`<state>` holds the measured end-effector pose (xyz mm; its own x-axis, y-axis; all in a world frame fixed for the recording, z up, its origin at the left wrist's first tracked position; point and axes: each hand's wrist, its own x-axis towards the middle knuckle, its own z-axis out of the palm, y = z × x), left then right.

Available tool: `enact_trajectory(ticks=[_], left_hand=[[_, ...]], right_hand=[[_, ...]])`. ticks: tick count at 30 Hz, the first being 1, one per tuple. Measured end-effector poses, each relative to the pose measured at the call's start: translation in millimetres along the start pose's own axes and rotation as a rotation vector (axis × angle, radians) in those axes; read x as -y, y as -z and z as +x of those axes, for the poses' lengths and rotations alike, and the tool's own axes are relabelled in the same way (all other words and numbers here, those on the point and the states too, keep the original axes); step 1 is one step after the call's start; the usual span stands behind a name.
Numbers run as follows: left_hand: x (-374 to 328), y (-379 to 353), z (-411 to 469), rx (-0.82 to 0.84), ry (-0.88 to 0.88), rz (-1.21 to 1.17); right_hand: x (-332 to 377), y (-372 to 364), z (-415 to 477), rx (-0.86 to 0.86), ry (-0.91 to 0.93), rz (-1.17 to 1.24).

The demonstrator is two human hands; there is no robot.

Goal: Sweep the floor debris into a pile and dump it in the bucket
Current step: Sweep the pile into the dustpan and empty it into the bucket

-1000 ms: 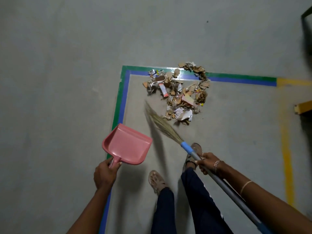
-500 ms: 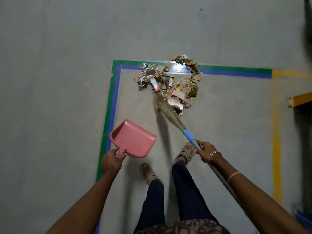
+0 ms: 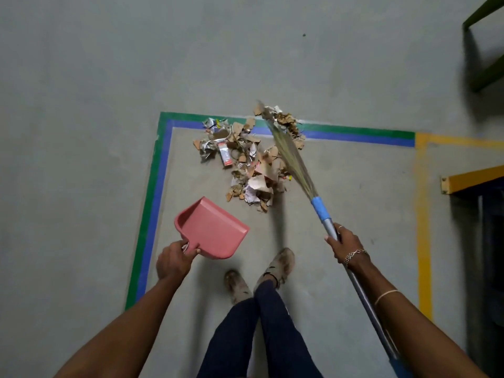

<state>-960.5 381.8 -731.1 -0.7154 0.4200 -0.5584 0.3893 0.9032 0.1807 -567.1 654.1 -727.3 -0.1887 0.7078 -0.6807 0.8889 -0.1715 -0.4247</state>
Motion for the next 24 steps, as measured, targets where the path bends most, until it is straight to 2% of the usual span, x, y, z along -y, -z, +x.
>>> enact_trajectory(ticks=[5,8,14,18,21,24], left_hand=[[-19.7,-61.8,65.5,-0.04,-0.072,0.123],[-18.0,-115.5,118.0,-0.066,-0.082,0.177],[-8.2,-213.4,214.9,-0.06,0.051,0.143],[2.1,-245.5,246.8,-0.06,0.02,0.15],[-2.1,-258.9,263.1,-0.026,-0.074,0.156],[-7.0,-267.3,280.5,-0.02,-0.094,0.15]], right_hand=[[-47.7,-13.5,97.6,-0.15,-0.045,-0.017],[-82.3,-39.1,162.6,-0.184,-0.059,-0.025],[-131.2,-78.2,256.9,-0.303,-0.034,-0.117],[-155.8,-103.4,274.2,-0.217,-0.02,-0.177],[-174.7,-125.4,270.7,-0.186,-0.022,-0.15],[-191.8,-148.4,259.8,-0.136,-0.022,-0.144]])
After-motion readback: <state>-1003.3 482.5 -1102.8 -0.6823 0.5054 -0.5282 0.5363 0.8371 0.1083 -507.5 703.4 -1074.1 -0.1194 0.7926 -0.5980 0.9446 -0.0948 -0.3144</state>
